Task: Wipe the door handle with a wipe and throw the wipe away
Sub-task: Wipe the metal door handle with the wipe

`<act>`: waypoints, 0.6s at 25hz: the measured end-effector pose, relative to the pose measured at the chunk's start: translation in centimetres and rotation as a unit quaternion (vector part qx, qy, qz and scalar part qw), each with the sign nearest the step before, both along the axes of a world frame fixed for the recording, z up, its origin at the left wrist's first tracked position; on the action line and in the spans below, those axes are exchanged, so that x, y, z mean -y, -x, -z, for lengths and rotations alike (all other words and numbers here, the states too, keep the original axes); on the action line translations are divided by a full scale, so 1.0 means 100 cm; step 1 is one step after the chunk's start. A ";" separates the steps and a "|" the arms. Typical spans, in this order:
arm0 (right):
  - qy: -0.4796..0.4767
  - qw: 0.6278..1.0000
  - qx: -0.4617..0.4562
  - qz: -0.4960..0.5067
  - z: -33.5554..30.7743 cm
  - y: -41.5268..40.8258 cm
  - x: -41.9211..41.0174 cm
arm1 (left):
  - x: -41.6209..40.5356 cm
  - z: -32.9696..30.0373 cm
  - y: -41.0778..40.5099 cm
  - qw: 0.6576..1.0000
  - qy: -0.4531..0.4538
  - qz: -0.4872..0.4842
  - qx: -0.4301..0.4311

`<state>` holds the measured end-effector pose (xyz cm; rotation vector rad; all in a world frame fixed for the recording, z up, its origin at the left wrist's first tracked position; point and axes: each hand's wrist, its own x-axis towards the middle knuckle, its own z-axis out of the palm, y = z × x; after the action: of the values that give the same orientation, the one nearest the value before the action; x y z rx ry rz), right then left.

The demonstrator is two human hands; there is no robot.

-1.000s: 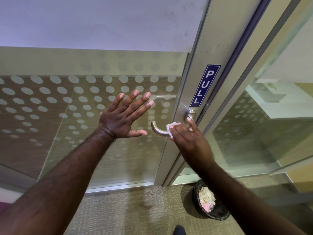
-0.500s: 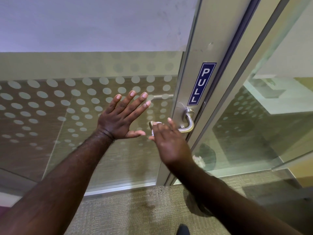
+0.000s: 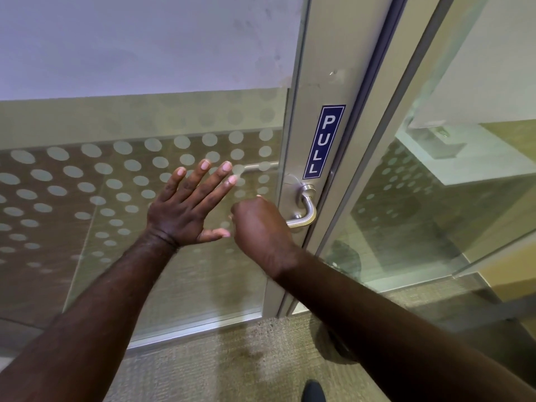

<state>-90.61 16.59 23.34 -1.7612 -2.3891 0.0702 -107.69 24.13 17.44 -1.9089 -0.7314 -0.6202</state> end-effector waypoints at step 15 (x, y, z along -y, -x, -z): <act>-0.259 0.936 -0.006 -0.240 0.065 -0.091 0.034 | 0.002 -0.001 0.001 1.000 -0.015 0.005 0.012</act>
<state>-81.49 13.21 16.83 -0.9295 -2.4656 -0.4437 -107.75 23.98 17.52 -1.8808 -0.7241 -0.6575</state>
